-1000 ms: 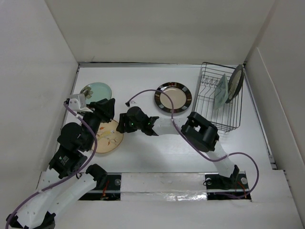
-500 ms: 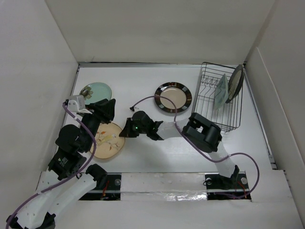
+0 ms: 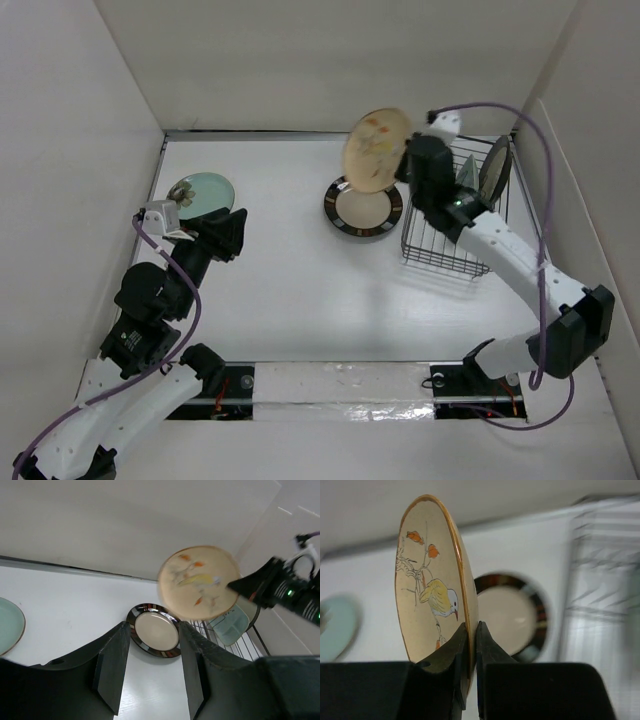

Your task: Load the plates into the dish rack

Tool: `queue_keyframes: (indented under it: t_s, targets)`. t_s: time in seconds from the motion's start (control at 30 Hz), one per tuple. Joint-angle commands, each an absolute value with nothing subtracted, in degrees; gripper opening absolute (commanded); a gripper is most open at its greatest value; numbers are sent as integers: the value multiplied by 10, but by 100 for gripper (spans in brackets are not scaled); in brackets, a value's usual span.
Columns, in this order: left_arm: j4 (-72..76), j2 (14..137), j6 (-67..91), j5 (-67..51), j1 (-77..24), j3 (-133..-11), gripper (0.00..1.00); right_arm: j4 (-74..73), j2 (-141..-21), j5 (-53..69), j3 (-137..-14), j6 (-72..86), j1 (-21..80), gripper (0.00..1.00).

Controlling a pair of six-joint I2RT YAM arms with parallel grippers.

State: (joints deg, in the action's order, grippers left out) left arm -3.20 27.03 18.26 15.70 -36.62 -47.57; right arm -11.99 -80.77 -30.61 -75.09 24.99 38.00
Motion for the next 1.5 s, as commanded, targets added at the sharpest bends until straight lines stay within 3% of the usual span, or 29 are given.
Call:
queue_keyframes:
  t_s: [0.0, 0.27, 0.5, 0.8, 1.27, 1.47]
  targets:
    - [-4, 269, 180, 136, -364, -472, 41, -176, -780, -534, -837, 145, 302, 0]
    - [-4, 273, 182, 121, -364, -472, 42, -252, -852, -591, -992, 33, 174, 0]
    - [-4, 277, 181, 113, -364, -473, 42, -290, -947, -615, -1080, -39, 161, 0]
    - [-4, 351, 191, -36, -371, -483, 40, -277, -1005, -620, -1081, -103, 177, 0]
    - [-14, 332, 176, 20, -387, -488, 43, -232, -1049, -697, -1071, -204, 193, 0]
    - [-18, 323, 175, 36, -387, -488, 43, -242, -1078, -689, -1070, -174, 199, 0]
